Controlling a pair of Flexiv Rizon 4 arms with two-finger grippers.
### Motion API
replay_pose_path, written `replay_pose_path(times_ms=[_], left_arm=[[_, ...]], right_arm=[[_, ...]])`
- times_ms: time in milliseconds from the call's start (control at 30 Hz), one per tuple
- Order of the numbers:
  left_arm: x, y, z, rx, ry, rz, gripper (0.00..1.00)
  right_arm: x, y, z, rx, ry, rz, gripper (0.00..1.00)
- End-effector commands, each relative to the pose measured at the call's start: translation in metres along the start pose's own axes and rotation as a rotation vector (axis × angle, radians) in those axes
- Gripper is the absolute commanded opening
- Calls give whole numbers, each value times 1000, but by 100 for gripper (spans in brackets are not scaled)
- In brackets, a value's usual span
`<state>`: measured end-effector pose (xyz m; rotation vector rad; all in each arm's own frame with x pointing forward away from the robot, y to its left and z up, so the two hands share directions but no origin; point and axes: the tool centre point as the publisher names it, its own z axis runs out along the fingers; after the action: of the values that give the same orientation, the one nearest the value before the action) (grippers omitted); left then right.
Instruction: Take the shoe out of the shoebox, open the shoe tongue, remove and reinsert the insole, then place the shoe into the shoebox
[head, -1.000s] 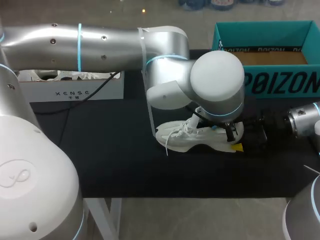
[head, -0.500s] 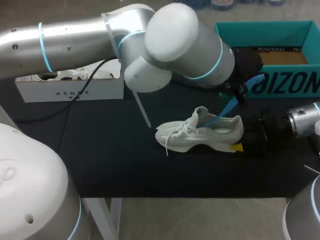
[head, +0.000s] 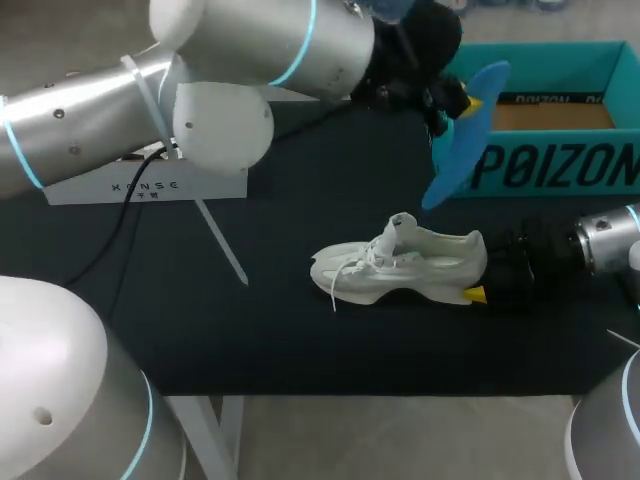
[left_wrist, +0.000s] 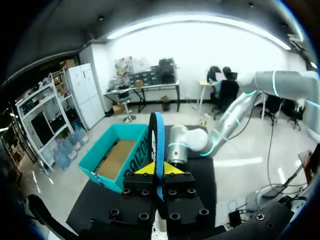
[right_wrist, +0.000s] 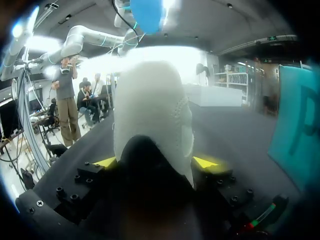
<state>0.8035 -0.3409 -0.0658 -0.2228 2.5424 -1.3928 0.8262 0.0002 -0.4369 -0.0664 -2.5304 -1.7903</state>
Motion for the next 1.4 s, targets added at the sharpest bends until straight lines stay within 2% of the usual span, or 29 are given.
replay_pose_path(times_ms=[33, 200, 1067, 1267, 1400], left_arm=[[-11, -6, -42, 62, 72, 11, 0], [-27, -21, -64, 91, 146, 56, 0], [-27, -21, -64, 91, 146, 56, 0], [-53, -28, -85, 58, 121, 65, 0], [-70, -32, -102, 89, 191, 66, 0]], right_arm=[[-1, -5, 4, 1, -3, 0, 0], [-1, -5, 4, 1, -3, 0, 0], [-1, -5, 4, 1, -3, 0, 0], [-1, -5, 4, 1, -3, 0, 0], [-1, -5, 4, 1, -3, 0, 0]])
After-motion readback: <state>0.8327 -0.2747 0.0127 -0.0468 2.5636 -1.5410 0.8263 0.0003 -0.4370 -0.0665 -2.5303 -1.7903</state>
